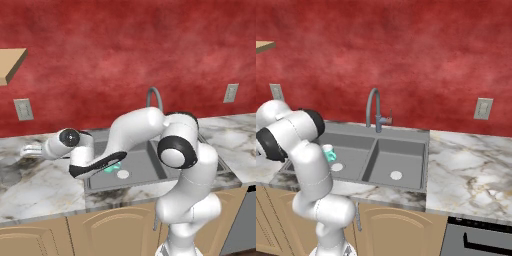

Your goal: Place the mug in the left basin and the glass cup in the right basin of the sink.

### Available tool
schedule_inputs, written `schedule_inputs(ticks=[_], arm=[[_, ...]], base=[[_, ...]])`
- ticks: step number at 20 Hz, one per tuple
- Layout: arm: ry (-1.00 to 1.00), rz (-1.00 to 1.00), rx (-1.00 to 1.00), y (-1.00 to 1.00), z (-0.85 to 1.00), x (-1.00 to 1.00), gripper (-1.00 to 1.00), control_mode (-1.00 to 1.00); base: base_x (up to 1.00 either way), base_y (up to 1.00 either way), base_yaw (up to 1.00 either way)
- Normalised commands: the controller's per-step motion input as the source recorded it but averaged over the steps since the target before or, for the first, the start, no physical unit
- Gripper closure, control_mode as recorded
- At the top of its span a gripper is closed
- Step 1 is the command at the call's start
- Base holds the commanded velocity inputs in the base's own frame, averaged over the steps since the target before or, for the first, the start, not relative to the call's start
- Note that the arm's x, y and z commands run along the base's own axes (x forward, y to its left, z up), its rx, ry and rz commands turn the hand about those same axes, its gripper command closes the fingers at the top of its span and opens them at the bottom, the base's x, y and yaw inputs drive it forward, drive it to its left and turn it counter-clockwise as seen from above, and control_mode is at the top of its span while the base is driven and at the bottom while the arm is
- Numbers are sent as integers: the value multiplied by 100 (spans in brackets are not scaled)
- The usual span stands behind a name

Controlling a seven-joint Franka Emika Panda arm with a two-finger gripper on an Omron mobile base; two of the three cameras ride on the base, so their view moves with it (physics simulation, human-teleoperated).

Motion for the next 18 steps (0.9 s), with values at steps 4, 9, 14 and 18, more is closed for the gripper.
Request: schedule_inputs(ticks=[4, 9, 14, 18], arm=[[0, 0, 0, 10, 0, -8, -100, -100], [0, 0, 0, 8, 0, 0, -100, -100], [0, 0, 0, 6, 0, 0, -100, -100], [0, 0, 0, 18, 0, 0, -100, -100]], base=[[0, 0, 0], [0, 0, 0], [0, 0, 0], [0, 0, 0]])
